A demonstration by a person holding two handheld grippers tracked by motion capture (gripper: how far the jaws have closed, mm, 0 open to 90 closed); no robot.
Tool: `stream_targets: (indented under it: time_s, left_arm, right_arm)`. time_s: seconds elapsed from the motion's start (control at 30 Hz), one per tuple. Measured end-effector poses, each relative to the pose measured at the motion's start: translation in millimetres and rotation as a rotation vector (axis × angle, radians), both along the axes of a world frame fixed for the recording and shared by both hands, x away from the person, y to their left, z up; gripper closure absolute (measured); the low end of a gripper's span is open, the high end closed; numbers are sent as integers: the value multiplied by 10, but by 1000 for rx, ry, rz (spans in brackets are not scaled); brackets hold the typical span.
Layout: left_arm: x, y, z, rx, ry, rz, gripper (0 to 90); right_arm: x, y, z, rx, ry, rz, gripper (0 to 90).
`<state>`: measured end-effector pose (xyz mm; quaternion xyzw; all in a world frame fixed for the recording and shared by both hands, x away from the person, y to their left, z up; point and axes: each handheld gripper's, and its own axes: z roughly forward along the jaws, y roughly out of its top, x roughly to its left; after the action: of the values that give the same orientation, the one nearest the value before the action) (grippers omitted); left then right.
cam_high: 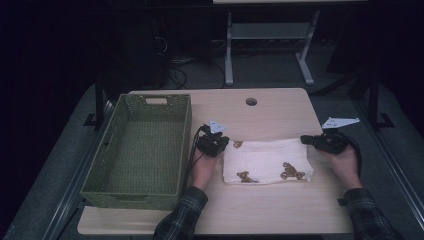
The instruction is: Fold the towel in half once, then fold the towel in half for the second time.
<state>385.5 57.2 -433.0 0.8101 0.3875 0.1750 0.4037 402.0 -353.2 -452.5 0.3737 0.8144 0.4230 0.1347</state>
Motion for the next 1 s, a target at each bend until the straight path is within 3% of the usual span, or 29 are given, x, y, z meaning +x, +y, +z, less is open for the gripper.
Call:
stream_targets:
  time_s: [0.2,0.37,0.73,0.83,0.9,1.0]
  left_arm:
    - [-96,8,69,-16,-17,-20,870]
    - [-199,-2,94,-4,-37,-31,869]
    - [-433,40,111,6,-38,-42,870]
    - [-476,39,117,1,-37,-44,869]
    - [-520,44,124,-25,-25,-50,869]
    - [-570,43,124,-19,-26,-58,869]
  right_arm:
    - [-97,-58,71,21,-13,15,866]
    - [-218,-87,95,42,-6,16,866]
    - [-449,-50,146,35,-13,37,866]
    - [-508,-46,141,32,-11,40,865]
    - [-538,-60,127,29,-9,41,865]
    - [-568,-78,108,34,-1,42,865]
